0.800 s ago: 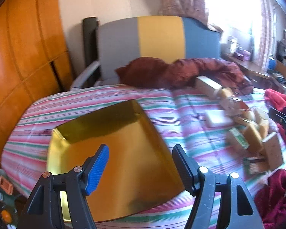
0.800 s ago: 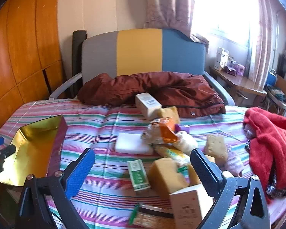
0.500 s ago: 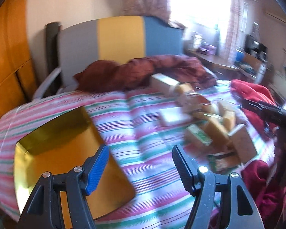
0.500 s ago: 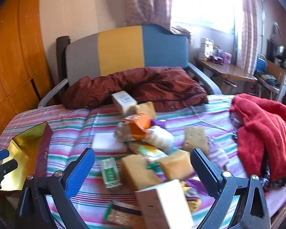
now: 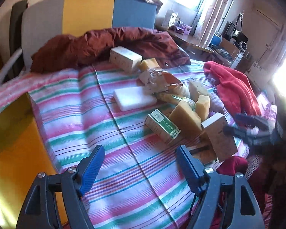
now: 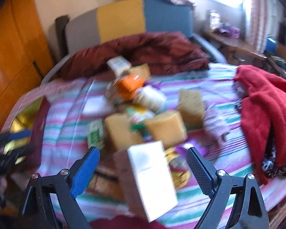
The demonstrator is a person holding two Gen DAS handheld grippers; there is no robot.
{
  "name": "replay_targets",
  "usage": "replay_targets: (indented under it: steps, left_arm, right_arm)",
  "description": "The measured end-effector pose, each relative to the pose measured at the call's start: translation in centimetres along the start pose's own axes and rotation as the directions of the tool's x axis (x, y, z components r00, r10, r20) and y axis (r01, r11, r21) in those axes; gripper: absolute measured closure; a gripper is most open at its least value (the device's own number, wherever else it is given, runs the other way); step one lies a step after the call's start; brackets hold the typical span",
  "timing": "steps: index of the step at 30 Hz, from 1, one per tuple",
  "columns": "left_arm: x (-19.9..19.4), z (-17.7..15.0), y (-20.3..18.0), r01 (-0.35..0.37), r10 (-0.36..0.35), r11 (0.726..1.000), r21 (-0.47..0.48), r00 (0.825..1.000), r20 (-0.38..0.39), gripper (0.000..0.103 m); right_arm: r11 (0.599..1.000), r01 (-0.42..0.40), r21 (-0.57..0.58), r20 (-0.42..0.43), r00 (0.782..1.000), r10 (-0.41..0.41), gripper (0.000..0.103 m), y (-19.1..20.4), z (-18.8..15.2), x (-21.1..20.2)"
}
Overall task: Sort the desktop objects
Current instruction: 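Reach the left gripper to the green-and-white small box and grasp it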
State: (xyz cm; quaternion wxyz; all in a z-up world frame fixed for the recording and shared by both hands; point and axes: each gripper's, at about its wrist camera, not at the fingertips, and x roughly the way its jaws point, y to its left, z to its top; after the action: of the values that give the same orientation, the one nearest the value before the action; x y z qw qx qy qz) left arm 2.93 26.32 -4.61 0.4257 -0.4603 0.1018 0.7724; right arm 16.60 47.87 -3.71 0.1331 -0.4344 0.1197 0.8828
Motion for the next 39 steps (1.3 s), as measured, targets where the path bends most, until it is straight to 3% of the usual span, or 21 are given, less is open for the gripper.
replay_targets:
  steps: [7, 11, 13, 17, 28, 29, 32, 35, 39]
  left_arm:
    - [2.1, 1.7, -0.8, 0.076, -0.075, 0.997, 0.020, 0.996, -0.039, 0.026]
    - [4.6, 2.4, -1.5, 0.105, -0.105, 0.994, 0.002, 0.991, -0.088, 0.026]
    - [5.8, 2.7, -1.7, 0.105, -0.106, 0.994, -0.011, 0.988, -0.109, 0.029]
    - [8.1, 3.6, -1.9, 0.056, -0.059, 0.998, -0.025, 0.987, -0.152, 0.032]
    - [12.5, 5.5, -2.5, -0.002, -0.023, 0.994, -0.109, 0.973, -0.231, 0.035]
    - [12.9, 5.4, -2.7, -0.024, 0.003, 0.996, -0.089, 0.972, -0.236, 0.034]
    - [12.8, 5.1, -2.6, -0.011, -0.007, 0.996, -0.085, 0.976, -0.217, 0.032]
    - [12.8, 4.6, -2.0, -0.007, -0.009, 0.997, -0.077, 0.978, -0.209, 0.018]
    - [12.4, 4.3, -1.4, -0.001, -0.017, 0.996, -0.086, 0.979, -0.205, 0.018]
  right_arm:
    - [0.999, 0.042, -0.029, -0.124, 0.991, -0.045, 0.010, 0.1, -0.6, 2.2]
    - [0.998, 0.057, -0.018, -0.171, 0.983, -0.059, 0.032, -0.3, -0.5, 3.0]
    - [0.999, 0.052, 0.003, -0.188, 0.981, -0.051, 0.034, -0.7, -0.6, 3.2]
    - [0.999, 0.036, 0.034, -0.190, 0.981, -0.029, 0.034, -1.3, -0.6, 3.3]
    - [0.998, 0.015, 0.064, -0.204, 0.979, -0.001, 0.034, -1.2, -0.5, 4.1]
    - [0.998, 0.015, 0.062, -0.203, 0.979, -0.002, 0.034, -1.2, -0.5, 4.1]
    - [0.998, 0.014, 0.059, -0.197, 0.980, -0.002, 0.035, -1.1, -0.4, 4.1]
    - [0.998, 0.009, 0.056, -0.183, 0.983, 0.001, 0.038, -1.0, -0.4, 3.9]
    - [0.998, 0.000, 0.056, -0.151, 0.989, 0.008, 0.043, -0.9, -0.3, 3.4]
